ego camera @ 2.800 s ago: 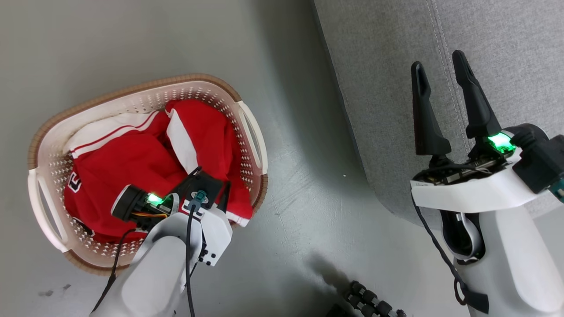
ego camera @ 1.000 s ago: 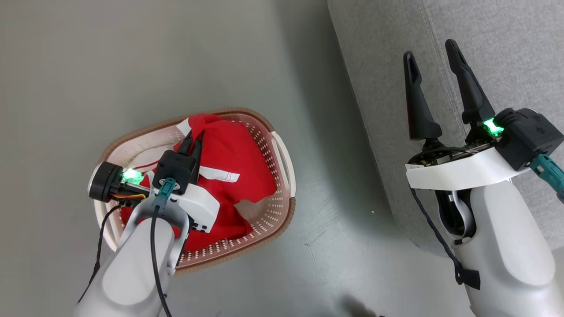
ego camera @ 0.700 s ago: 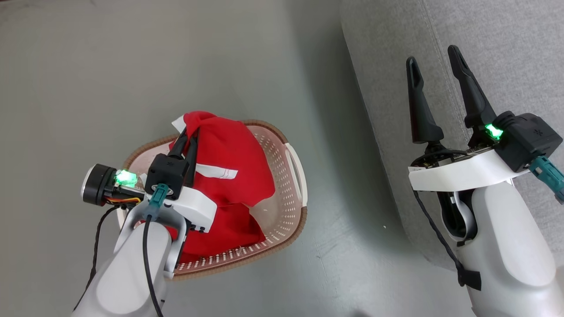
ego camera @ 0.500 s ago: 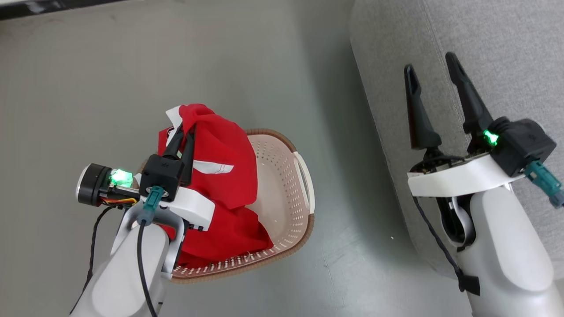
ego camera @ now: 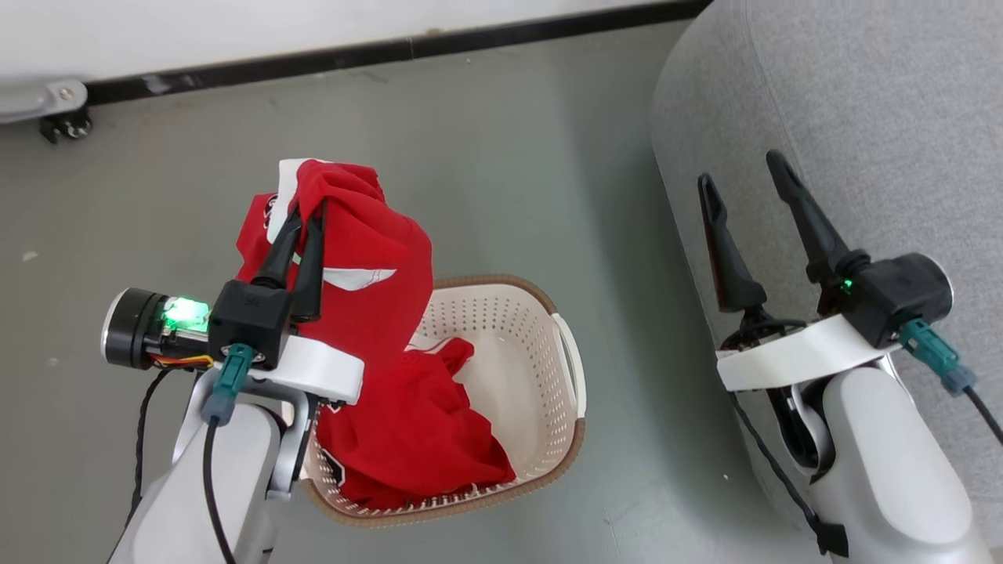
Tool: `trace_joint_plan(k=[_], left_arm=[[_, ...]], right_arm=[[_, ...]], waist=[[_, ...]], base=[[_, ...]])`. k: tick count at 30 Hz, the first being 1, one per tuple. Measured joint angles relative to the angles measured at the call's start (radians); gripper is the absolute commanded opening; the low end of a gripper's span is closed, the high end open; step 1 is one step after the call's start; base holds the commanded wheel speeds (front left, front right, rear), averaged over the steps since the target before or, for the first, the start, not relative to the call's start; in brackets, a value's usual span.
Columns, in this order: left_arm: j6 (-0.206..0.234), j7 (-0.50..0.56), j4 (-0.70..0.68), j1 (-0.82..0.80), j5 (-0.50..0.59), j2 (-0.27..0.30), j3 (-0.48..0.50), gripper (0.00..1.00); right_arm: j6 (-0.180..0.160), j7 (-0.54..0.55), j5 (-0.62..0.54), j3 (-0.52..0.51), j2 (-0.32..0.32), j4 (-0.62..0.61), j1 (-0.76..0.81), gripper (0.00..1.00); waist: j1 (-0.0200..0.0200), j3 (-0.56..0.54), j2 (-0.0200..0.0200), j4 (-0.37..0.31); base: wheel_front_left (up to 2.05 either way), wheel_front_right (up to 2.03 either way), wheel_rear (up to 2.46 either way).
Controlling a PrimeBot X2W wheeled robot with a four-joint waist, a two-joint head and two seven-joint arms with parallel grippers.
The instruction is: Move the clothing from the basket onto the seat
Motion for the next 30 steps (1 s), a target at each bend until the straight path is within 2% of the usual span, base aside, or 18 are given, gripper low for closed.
trace_joint_plan(k=[10,16,23,30], left_arm=[[-0.014,0.000,-0.057,0.041,-0.019,0.031,0.014,0.00],[-0.060,0.000,-0.065,0.064,-0.048,0.050,0.004,0.00],[-0.089,0.000,-0.091,0.077,-0.062,0.069,0.003,0.00],[-0.137,0.011,-0.107,0.116,-0.090,0.091,-0.008,0.00]], right_arm=[[0.000,0.000,-0.007,0.040,-0.022,0.018,0.040,1.00],[0.000,0.012,-0.009,0.077,-0.043,0.025,0.055,1.00],[0.000,0.025,-0.006,0.110,-0.074,0.037,0.079,1.00],[0.000,0.053,0.037,0.200,-0.087,0.039,0.095,1.00]], waist=[[0.0000,-0.090,0.0000,0.033],[0.0000,-0.143,0.0000,0.050],[0.0000,-0.203,0.0000,0.068],[0.0000,-0.259,0.0000,0.086]], base=[[0.00,0.00,0.00],[0.00,0.00,0.00],[0.00,0.00,0.00],[0.00,0.00,0.00]])
